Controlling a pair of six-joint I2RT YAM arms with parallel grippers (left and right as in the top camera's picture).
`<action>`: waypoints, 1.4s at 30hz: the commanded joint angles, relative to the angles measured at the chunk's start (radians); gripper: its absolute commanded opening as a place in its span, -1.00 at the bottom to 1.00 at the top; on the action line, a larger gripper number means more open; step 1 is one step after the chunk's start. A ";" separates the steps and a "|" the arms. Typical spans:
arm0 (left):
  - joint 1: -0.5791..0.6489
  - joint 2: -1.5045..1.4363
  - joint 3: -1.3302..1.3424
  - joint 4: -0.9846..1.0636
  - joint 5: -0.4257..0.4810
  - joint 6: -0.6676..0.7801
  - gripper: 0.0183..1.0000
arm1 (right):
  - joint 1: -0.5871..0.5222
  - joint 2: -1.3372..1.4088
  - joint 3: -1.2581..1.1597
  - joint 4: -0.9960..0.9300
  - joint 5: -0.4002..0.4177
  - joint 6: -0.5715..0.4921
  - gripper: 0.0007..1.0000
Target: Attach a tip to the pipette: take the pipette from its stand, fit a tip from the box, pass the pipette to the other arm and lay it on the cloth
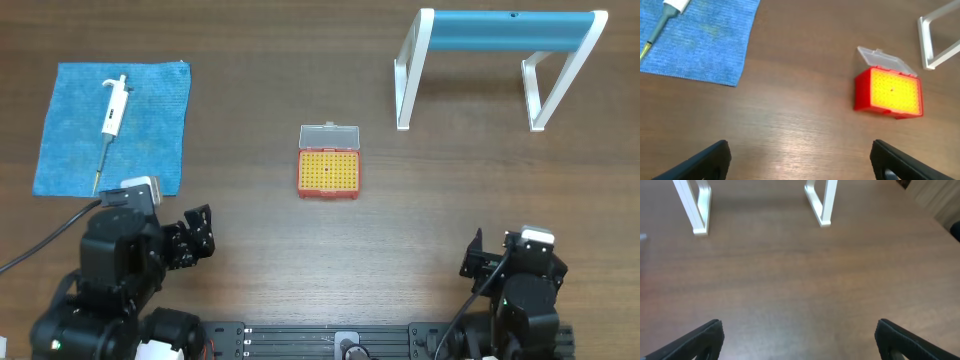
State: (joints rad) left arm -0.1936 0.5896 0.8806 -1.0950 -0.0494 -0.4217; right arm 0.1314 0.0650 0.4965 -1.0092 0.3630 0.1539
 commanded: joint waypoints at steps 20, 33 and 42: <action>0.243 -0.510 -0.822 1.279 0.062 0.221 0.80 | 0.003 -0.007 -0.006 0.000 -0.010 -0.010 0.95; 0.253 -0.583 -0.875 1.013 0.061 0.221 0.80 | 0.003 -0.007 -0.006 0.000 -0.010 -0.010 0.95; 0.253 -0.583 -0.875 1.013 0.061 0.221 0.80 | 0.003 -0.007 -0.006 0.000 -0.010 -0.010 0.95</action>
State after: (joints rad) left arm 0.0566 0.0154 0.0109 -0.0803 0.0017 -0.2203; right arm 0.1314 0.0650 0.4934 -1.0111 0.3599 0.1516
